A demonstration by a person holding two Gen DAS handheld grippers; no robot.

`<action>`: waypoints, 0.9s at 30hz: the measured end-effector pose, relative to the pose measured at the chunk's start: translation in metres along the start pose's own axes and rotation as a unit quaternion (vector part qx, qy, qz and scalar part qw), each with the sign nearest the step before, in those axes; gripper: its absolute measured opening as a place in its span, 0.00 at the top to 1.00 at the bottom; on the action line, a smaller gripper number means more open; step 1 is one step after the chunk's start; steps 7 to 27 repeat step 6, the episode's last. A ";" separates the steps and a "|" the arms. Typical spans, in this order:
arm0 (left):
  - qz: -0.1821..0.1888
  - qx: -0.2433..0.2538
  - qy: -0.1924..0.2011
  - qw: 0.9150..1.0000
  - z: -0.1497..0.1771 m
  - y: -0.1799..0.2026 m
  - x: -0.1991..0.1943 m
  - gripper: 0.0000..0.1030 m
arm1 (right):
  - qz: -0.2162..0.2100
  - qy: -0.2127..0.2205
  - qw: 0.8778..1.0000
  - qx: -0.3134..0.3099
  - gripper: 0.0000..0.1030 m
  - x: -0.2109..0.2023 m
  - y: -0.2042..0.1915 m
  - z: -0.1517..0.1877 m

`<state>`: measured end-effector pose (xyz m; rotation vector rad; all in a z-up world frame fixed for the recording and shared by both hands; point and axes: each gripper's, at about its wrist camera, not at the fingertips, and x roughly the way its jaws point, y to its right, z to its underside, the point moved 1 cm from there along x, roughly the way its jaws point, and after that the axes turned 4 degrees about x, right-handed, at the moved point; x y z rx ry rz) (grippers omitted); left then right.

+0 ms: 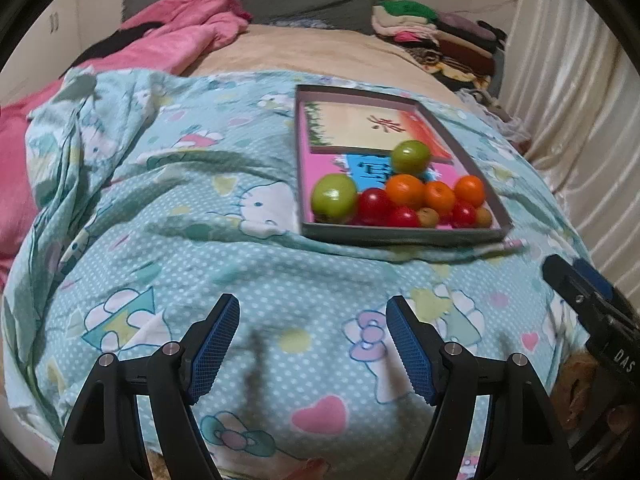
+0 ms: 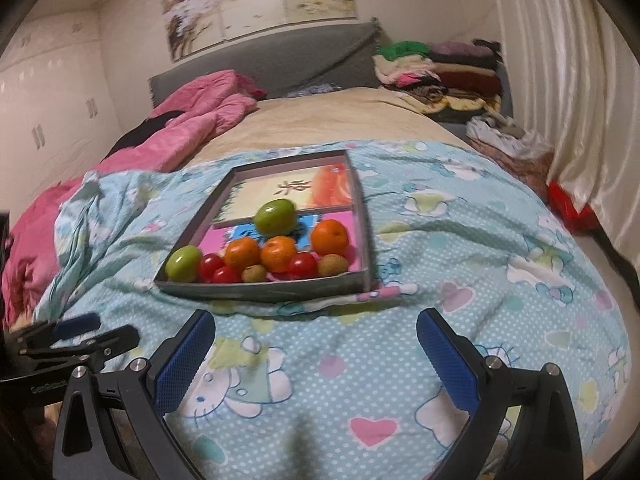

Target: Organize fruits

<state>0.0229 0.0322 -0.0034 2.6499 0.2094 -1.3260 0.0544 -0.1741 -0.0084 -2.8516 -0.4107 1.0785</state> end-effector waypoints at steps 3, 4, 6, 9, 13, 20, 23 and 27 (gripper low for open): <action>-0.006 -0.012 -0.001 1.000 -0.003 -0.009 0.003 0.25 | 0.010 -0.001 0.999 0.030 0.01 0.004 0.014 -0.004; -0.007 -0.017 -0.002 1.000 -0.005 -0.013 0.005 0.25 | 0.013 0.000 0.999 0.042 0.01 0.006 0.021 -0.006; -0.010 -0.038 -0.005 0.999 -0.011 -0.025 0.012 0.25 | 0.023 0.004 0.998 0.055 0.01 0.009 0.030 -0.011; -0.010 -0.038 -0.005 0.999 -0.011 -0.025 0.012 0.25 | 0.023 0.004 0.998 0.055 0.01 0.009 0.030 -0.011; -0.010 -0.038 -0.005 0.999 -0.011 -0.025 0.012 0.25 | 0.023 0.004 0.998 0.055 0.01 0.009 0.030 -0.011; -0.010 -0.038 -0.005 0.999 -0.011 -0.025 0.012 0.25 | 0.023 0.004 0.998 0.055 0.01 0.009 0.030 -0.011; -0.010 -0.038 -0.005 0.999 -0.011 -0.025 0.012 0.25 | 0.023 0.004 0.998 0.055 0.01 0.009 0.030 -0.011; -0.010 -0.038 -0.005 0.999 -0.011 -0.025 0.012 0.25 | 0.023 0.004 0.998 0.055 0.01 0.009 0.030 -0.011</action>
